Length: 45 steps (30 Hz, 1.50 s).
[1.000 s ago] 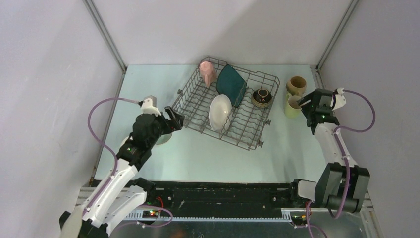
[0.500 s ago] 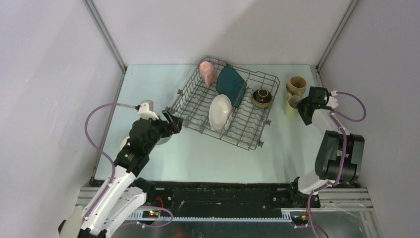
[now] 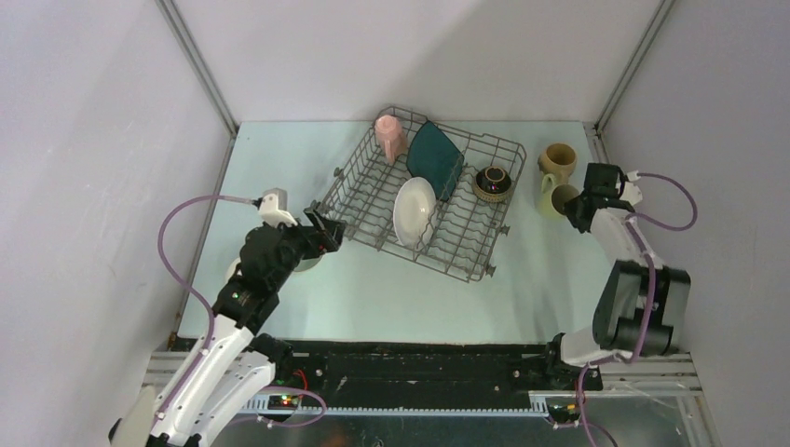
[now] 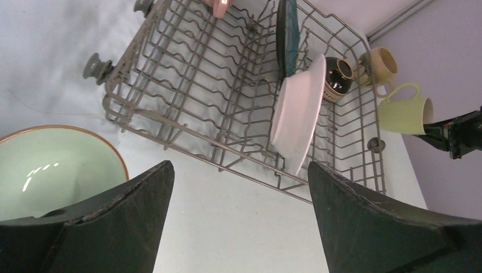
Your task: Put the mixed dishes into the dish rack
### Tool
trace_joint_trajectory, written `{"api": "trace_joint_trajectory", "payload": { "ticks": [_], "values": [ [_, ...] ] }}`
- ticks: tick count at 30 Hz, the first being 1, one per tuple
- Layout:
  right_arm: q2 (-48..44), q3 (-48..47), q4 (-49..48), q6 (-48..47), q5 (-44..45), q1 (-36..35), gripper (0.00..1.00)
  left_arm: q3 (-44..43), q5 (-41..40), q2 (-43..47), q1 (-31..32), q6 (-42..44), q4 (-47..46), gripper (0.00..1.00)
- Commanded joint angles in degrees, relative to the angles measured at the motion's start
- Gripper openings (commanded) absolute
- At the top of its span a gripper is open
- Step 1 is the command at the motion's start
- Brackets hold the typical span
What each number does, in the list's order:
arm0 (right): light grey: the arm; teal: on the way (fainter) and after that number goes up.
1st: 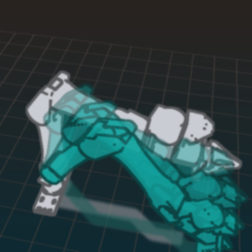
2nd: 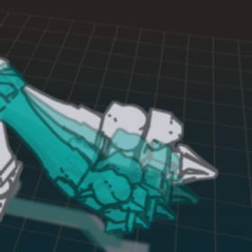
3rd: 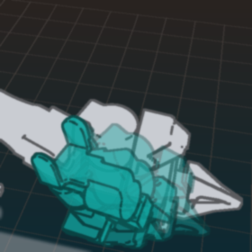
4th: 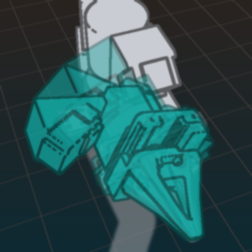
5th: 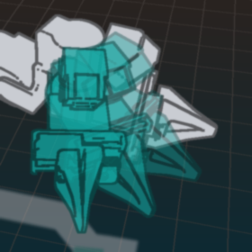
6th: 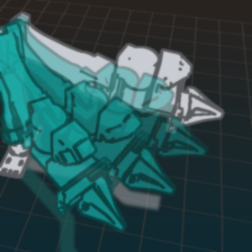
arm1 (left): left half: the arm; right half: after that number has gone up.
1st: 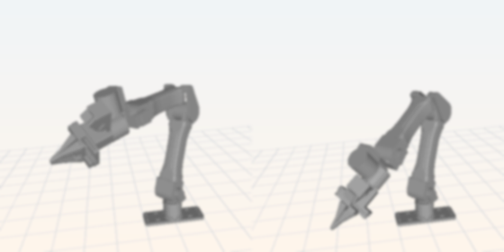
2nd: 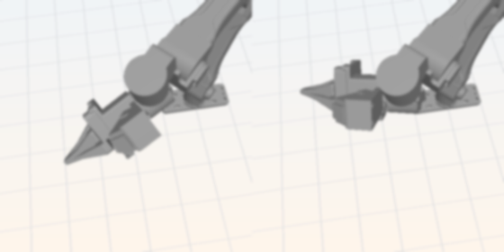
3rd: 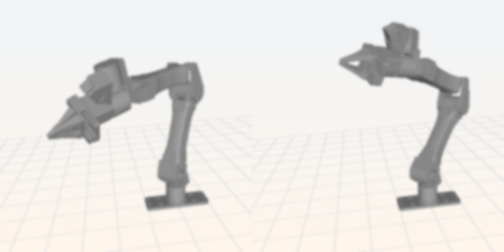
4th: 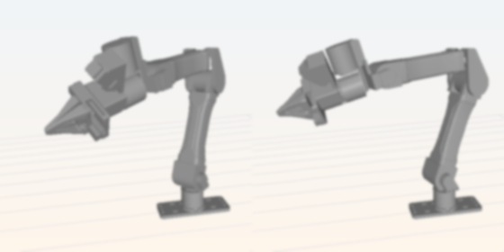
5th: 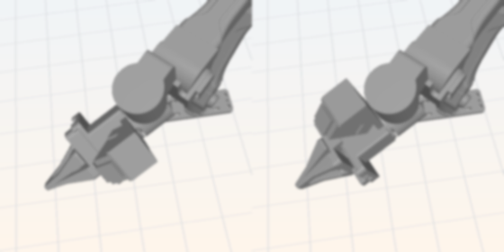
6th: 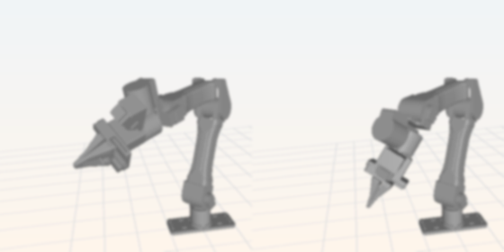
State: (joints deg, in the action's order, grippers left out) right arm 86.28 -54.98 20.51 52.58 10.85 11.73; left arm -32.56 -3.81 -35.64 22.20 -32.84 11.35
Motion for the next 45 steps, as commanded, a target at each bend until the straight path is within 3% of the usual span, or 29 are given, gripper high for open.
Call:
{"api": "trace_joint_trajectory", "payload": {
  "ticks": [1, 4, 7, 11, 13, 16, 23, 28, 34, 39, 43, 45],
  "values": [
    [-14.3, -2.0, -2.3, -4.0, 0.6, -2.4, 0.00, 1.4, 6.2, -0.1, -0.3, -1.1, -5.0, 0.96],
    [-20.3, -2.0, -4.1, -9.3, -6.0, -4.5, 0.00, 1.7, 11.1, -0.7, -0.3, -1.8, -9.0, 0.99],
    [-24.8, -1.9, -8.3, -10.1, -21.9, -5.8, 0.00, 0.5, 14.4, -2.8, -0.3, -3.0, -10.8, 1.00],
    [-24.1, -1.9, -15.6, -6.4, -44.8, -8.0, 0.00, -1.8, 21.1, -6.5, -0.3, -5.5, -17.7, 1.00],
    [-22.5, -1.9, -18.2, -2.7, -52.0, -10.2, 0.00, -2.0, 27.2, -7.7, -0.3, -6.9, -24.9, 1.00],
    [-19.9, -1.9, -21.8, 3.6, -59.5, -14.0, 0.00, -2.8, 29.1, -8.9, -0.2, -7.9, -29.6, 1.00],
    [-16.8, -1.9, -26.3, 12.5, -65.0, -24.0, 0.00, -5.2, 29.0, -12.2, 2.8, -4.7, -37.1, 0.99],
    [-15.9, -1.9, -26.7, 9.1, -64.5, -27.3, 0.00, -9.2, 28.1, -14.3, 7.1, -1.6, -37.9, 0.97],
    [-20.4, -1.9, -27.9, -11.2, -53.4, -27.5, 0.00, -13.2, 31.8, -17.5, 7.3, -14.9, -33.9, 0.97],
    [-23.1, -1.8, -37.3, -29.7, -47.5, -29.1, 0.00, -12.8, 35.0, -19.3, 7.3, -28.9, -30.8, 0.97],
    [-22.5, -1.6, -48.1, -40.2, -53.9, -29.5, 0.00, -12.2, 38.7, -21.3, 7.3, -39.3, -31.5, 0.97],
    [-21.7, -1.6, -52.2, -46.4, -60.1, -30.0, 0.00, -11.1, 40.6, -22.6, 7.2, -46.6, -38.1, 0.96]
  ]
}}
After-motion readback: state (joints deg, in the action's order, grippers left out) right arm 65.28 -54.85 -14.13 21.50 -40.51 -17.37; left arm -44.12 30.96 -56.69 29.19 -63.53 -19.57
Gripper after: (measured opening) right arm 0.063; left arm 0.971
